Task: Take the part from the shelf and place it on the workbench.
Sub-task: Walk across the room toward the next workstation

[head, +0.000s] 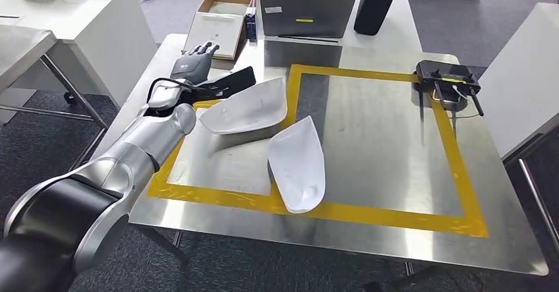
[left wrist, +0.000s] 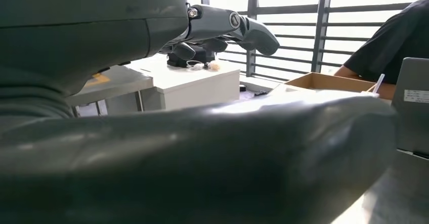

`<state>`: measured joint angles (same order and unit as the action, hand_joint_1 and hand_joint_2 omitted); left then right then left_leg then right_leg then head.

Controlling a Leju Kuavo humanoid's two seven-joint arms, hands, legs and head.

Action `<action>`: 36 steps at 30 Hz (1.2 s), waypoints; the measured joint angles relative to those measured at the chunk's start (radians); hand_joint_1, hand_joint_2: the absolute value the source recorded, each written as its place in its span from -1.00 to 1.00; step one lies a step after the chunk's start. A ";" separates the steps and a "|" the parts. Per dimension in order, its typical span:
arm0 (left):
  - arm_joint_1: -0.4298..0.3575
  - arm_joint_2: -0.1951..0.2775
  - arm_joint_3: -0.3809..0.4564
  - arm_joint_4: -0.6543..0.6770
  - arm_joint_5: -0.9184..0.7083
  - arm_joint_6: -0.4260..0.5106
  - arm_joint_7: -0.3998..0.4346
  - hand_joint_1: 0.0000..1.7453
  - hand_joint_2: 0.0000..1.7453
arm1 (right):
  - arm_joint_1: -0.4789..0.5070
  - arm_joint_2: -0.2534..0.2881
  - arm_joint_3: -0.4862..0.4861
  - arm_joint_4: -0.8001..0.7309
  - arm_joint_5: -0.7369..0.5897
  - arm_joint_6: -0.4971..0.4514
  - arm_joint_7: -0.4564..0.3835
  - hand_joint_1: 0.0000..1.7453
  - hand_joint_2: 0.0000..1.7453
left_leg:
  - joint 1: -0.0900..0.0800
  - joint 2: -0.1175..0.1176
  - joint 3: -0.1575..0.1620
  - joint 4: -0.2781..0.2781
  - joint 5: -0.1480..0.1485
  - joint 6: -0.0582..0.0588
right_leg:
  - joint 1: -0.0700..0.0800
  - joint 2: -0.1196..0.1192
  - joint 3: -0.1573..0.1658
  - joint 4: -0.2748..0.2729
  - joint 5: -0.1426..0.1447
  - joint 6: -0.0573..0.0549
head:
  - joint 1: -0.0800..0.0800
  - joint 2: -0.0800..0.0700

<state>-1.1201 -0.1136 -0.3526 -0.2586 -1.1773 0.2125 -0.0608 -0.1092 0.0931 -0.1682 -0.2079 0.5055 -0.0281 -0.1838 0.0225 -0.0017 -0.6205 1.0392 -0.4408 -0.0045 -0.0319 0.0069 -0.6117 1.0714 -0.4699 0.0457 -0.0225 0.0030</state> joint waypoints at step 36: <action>-0.045 0.011 -0.002 -0.005 -0.026 -0.005 0.004 -1.00 -1.00 | -0.058 0.014 -0.008 0.000 0.020 0.008 0.000 -1.00 -1.00 | -0.018 0.003 -0.059 0.015 0.032 -0.018 | 0.019 -0.005 0.041 -0.046 -0.004 -0.061 | -0.002 0.000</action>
<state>-1.1649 -0.1026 -0.3548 -0.2634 -1.2036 0.2071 -0.0570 -0.1676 0.1071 -0.1759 -0.2077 0.5250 -0.0197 -0.1836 0.0042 0.0014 -0.6796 1.0541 -0.4087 -0.0224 -0.0130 0.0018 -0.5710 1.0252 -0.4740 -0.0156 -0.0247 0.0031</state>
